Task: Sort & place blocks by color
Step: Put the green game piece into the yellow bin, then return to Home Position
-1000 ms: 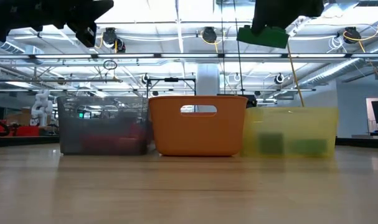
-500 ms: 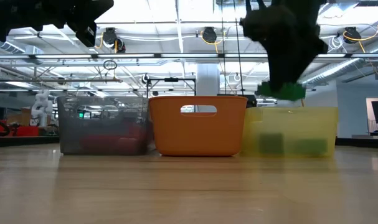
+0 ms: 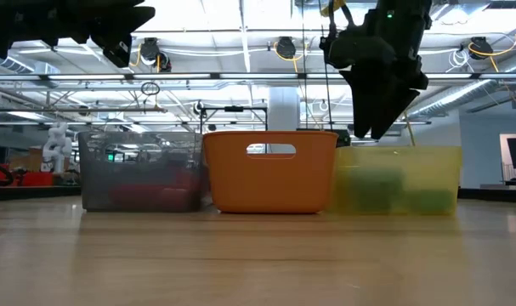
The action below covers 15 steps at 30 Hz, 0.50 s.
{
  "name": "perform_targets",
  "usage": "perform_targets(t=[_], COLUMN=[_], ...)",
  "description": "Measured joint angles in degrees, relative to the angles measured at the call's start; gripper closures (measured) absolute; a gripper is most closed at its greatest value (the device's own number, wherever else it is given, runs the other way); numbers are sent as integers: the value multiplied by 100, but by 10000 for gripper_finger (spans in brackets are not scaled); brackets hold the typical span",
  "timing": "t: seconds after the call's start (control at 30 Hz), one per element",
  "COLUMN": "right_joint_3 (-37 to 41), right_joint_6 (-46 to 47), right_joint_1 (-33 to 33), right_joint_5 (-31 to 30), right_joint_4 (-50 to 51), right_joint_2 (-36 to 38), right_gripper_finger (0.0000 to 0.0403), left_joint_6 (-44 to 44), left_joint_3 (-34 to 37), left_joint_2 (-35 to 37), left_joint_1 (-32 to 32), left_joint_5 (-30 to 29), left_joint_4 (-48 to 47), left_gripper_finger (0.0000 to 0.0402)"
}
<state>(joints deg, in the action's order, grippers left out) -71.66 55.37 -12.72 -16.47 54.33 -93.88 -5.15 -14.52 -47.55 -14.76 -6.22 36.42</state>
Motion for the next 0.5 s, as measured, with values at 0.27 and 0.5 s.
perform_targets(t=[0.27, 0.5], right_joint_3=[0, -2], right_joint_6=[-90, -207], right_joint_1=[-3, -113], right_joint_5=[0, -62], right_joint_4=[57, 123], right_joint_2=[1, 48], right_gripper_finger=[144, 149], left_joint_6=[-7, -11], left_joint_3=[0, 0], left_joint_2=[2, 0], left_joint_1=[0, 2], left_joint_5=[2, -33], left_joint_4=[-121, -289], left_gripper_finger=[293, 293])
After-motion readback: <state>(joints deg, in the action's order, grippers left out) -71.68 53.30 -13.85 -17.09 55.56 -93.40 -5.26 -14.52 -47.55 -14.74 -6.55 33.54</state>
